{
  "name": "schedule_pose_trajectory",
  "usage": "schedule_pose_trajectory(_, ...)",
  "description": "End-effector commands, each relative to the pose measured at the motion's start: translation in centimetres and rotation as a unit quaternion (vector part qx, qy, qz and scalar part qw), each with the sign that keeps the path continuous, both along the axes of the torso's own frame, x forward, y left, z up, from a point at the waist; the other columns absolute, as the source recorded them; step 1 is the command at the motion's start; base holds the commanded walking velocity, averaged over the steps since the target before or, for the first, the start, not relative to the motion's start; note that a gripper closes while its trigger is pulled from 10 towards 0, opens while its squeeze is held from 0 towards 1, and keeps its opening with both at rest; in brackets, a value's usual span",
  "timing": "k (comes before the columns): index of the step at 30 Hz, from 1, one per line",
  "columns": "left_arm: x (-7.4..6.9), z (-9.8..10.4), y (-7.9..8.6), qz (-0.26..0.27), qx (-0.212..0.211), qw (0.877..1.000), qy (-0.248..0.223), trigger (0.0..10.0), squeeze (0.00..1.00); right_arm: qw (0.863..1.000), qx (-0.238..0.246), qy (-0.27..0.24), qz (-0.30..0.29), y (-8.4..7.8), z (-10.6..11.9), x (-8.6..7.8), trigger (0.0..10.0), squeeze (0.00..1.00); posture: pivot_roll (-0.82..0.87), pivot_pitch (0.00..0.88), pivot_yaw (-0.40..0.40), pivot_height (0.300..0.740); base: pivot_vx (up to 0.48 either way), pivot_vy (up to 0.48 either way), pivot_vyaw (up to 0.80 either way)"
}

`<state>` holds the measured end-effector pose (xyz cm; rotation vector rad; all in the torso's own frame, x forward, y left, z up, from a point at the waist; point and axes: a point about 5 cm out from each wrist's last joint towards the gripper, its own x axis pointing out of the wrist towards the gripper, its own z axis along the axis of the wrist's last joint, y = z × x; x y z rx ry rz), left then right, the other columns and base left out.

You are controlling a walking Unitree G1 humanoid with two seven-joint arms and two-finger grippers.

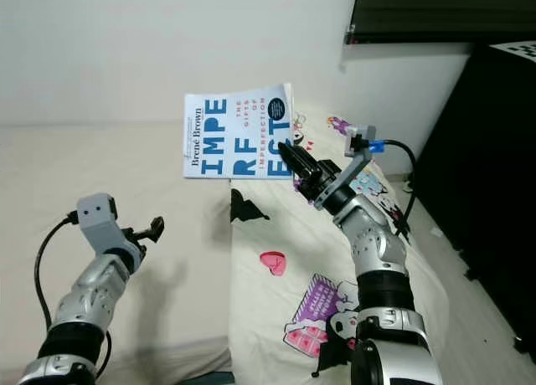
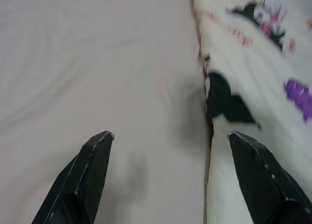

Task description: Clean up the room

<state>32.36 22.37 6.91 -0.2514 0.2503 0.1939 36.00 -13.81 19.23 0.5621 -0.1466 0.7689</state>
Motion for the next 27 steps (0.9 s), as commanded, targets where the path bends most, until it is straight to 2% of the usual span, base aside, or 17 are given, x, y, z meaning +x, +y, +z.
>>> schedule_pose_trajectory(1,-1.4,-2.2,0.7,0.004,0.027,0.999,0.046,10.0,0.0,1.0,0.007,-0.009,-0.011,-0.5,0.2,-0.1,0.0,0.0,0.08,0.003,-0.057,0.73,0.0,0.0,0.0)
schedule_pose_trajectory(4,-1.7,-2.7,0.9,0.008,0.031,0.998,0.056,10.0,0.0,1.0,0.007,-0.008,-0.013,-0.5,0.2,-0.1,0.0,0.0,0.08,0.003,-0.055,0.735,0.0,0.0,0.0)
schedule_pose_trajectory(5,-2.8,-4.2,1.7,0.011,0.056,0.995,0.088,10.0,0.0,1.0,0.007,-0.002,-0.019,-0.7,-0.2,-0.1,0.0,0.0,0.08,0.002,-0.053,0.74,0.0,0.0,0.0)
schedule_pose_trajectory(8,-3.4,-4.8,2.0,0.011,0.068,0.993,0.1,10.0,0.0,1.0,0.006,0.002,-0.023,-0.7,-0.4,-0.2,0.0,0.0,0.08,0.001,-0.052,0.74,0.0,0.0,0.0)
schedule_pose_trajectory(10,-4.7,-6.3,2.6,0.009,0.11,0.984,0.137,10.0,0.0,0.999,-0.012,0.015,-0.044,-1.0,-1.5,-0.2,0.0,0.0,0.08,0.0,-0.05,0.74,0.0,0.0,0.0)
schedule_pose_trajectory(12,-5.1,-6.7,2.7,0.009,0.119,0.982,0.146,10.0,0.0,0.998,-0.018,0.02,-0.053,-1.1,-1.9,-0.2,0.0,0.0,0.08,0.0,-0.05,0.74,0.0,0.0,0.0)
schedule_pose_trajectory(13,-6.1,-7.7,3.0,0.012,0.126,0.977,0.17,10.0,0.0,0.996,-0.035,0.039,-0.066,-1.3,-3.0,-0.2,10.0,0.0,0.07,0.0,-0.05,0.74,0.0,0.0,0.0)
schedule_pose_trajectory(15,-6.7,-8.3,3.2,0.015,0.129,0.974,0.186,10.0,0.0,0.995,-0.046,0.052,-0.074,-1.5,-3.8,-0.3,10.0,0.0,0.07,0.0,-0.05,0.74,0.0,0.0,0.0)
schedule_pose_trajectory(16,-7.8,-9.2,3.4,0.015,0.136,0.967,0.214,10.0,0.0,0.991,-0.072,0.073,-0.081,-1.5,-5.2,-0.5,10.0,0.0,0.07,0.0,-0.05,0.74,0.0,0.0,0.77)
schedule_pose_trajectory(17,-10.1,-11.1,3.4,0.011,0.114,0.959,0.259,10.0,0.0,0.981,-0.116,0.126,-0.091,-1.5,-8.3,-1.2,10.0,0.0,0.08,0.0,-0.05,0.74,0.0,0.0,0.77)
schedule_pose_trajectory(18,-10.1,-11.1,3.4,0.011,0.114,0.959,0.259,10.0,0.0,0.981,-0.116,0.126,-0.091,-1.5,-8.3,-1.2,10.0,0.0,0.08,0.0,-0.05,0.74,0.0,0.0,0.77)
schedule_pose_trajectory(20,-11.8,-12.4,3.3,0.015,0.106,0.949,0.297,10.0,0.0,0.974,-0.139,0.157,-0.082,-1.3,-10.5,-2.1,10.0,0.0,0.07,0.0,-0.049,0.74,0.0,0.0,0.77)
schedule_pose_trajectory(22,-12.7,-13.0,3.2,0.012,0.113,0.941,0.32,10.0,0.0,0.971,-0.146,0.172,-0.076,-1.1,-11.6,-2.7,10.0,0.0,0.07,0.0,-0.049,0.74,0.0,0.0,0.77)
schedule_pose_trajectory(23,-12.7,-13.0,3.2,0.012,0.113,0.941,0.32,10.0,0.0,0.971,-0.146,0.172,-0.076,-1.1,-11.6,-2.7,10.0,0.0,0.07,0.0,-0.049,0.74,0.0,0.0,0.77)
schedule_pose_trajectory(25,-15.8,-14.7,3.1,0.009,0.119,0.915,0.385,10.0,0.0,0.971,-0.146,0.186,-0.042,-0.1,-13.4,-4.2,10.0,0.0,0.06,0.0,-0.039,0.74,0.0,0.0,0.77)
schedule_pose_trajectory(26,-15.8,-14.7,3.1,0.009,0.119,0.915,0.385,10.0,0.0,0.971,-0.146,0.186,-0.042,-0.1,-13.4,-4.2,10.0,0.0,0.06,0.0,-0.039,0.74,0.0,0.0,0.77)
schedule_pose_trajectory(27,-17.1,-15.3,3.2,0.011,0.119,0.905,0.409,10.0,0.0,0.977,-0.133,0.167,0.001,1.3,-13.3,-5.1,10.0,0.0,0.04,0.0,-0.031,0.74,0.0,0.0,0.77)
